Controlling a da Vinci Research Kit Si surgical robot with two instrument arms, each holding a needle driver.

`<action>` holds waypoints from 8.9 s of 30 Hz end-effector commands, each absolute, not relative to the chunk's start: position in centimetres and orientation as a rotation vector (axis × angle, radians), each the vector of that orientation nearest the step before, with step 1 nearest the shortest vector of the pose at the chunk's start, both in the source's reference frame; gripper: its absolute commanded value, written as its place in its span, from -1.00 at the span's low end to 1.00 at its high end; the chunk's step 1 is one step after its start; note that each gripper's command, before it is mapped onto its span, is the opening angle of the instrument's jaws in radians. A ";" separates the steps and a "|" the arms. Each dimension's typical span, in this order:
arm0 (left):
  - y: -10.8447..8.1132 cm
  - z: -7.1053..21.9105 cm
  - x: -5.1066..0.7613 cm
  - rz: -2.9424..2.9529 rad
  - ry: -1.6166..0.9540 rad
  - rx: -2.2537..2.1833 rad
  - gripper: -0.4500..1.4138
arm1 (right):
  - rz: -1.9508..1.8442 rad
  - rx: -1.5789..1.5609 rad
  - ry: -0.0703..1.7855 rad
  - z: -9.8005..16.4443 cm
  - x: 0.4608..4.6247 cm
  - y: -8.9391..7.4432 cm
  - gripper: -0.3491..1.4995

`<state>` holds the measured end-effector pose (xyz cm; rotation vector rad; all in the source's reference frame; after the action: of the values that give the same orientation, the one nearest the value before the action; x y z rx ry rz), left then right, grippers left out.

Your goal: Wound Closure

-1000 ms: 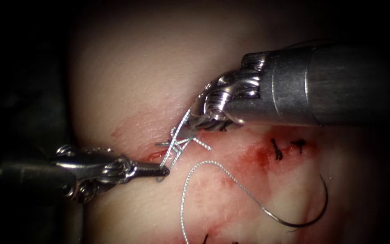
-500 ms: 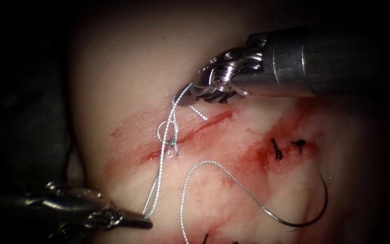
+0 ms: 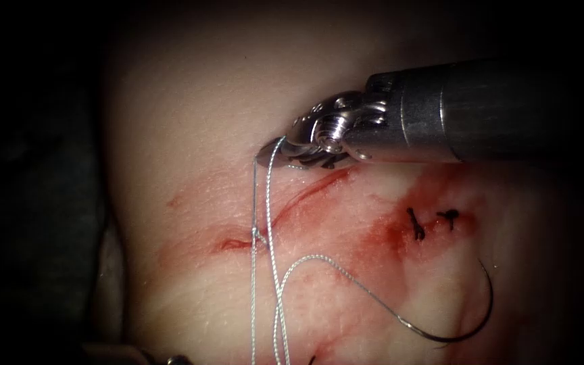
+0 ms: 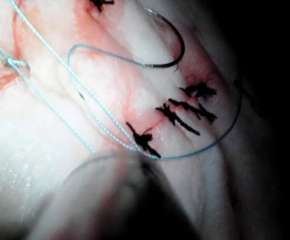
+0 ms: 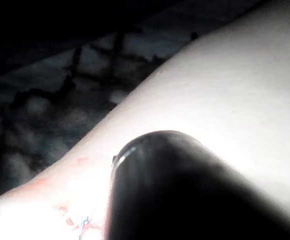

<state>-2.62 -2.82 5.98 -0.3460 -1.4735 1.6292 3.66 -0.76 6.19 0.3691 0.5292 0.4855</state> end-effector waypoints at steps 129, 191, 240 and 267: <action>-0.5 6.2 -1.73 1.435 -0.546 -0.950 -1.00 | 1.186 0.270 1.122 5.8 3.76 -1.8 -1.00; -0.5 6.4 -1.76 1.709 -0.409 -0.733 -1.00 | 1.474 0.338 0.734 5.8 3.85 -1.6 -1.00; 0.9 6.9 -1.14 2.011 0.174 -0.427 -1.00 | -0.508 0.483 1.181 5.7 3.25 -2.5 -1.00; 0.7 6.5 -1.36 1.831 -0.138 -0.699 -1.00 | -0.093 0.400 1.313 5.4 3.05 -2.5 0.83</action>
<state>-1.34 0.70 6.34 -0.7235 -0.1480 1.8146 2.97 -2.44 5.33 0.3888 1.3427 -0.0555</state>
